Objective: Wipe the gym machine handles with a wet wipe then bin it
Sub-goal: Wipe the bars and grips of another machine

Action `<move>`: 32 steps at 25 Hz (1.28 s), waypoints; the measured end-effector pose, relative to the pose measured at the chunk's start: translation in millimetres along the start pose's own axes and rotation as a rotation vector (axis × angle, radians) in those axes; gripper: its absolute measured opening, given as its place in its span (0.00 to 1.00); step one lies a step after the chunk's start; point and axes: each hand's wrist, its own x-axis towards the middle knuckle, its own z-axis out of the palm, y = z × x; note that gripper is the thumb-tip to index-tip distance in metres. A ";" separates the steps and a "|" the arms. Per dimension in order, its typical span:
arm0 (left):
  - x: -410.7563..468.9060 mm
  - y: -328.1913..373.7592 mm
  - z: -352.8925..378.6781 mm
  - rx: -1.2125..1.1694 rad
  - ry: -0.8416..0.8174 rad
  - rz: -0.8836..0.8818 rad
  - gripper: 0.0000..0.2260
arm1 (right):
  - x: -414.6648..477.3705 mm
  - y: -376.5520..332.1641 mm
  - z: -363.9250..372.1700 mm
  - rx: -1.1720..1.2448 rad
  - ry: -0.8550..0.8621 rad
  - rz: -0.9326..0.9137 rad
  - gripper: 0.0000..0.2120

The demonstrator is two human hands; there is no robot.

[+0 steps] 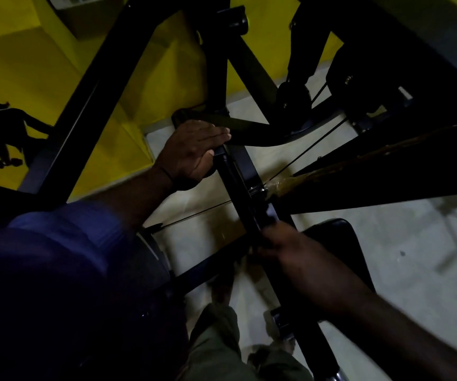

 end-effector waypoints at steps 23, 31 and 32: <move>3.7 5.4 -8.3 0.038 -0.038 0.012 0.24 | 67.4 35.6 9.2 0.444 0.170 0.271 0.15; 4.0 8.5 -8.8 0.020 0.001 0.021 0.23 | 45.6 34.0 0.7 0.779 0.420 0.535 0.14; 4.3 9.3 -10.9 0.032 -0.036 0.009 0.23 | 73.4 44.4 5.6 0.852 0.416 0.572 0.11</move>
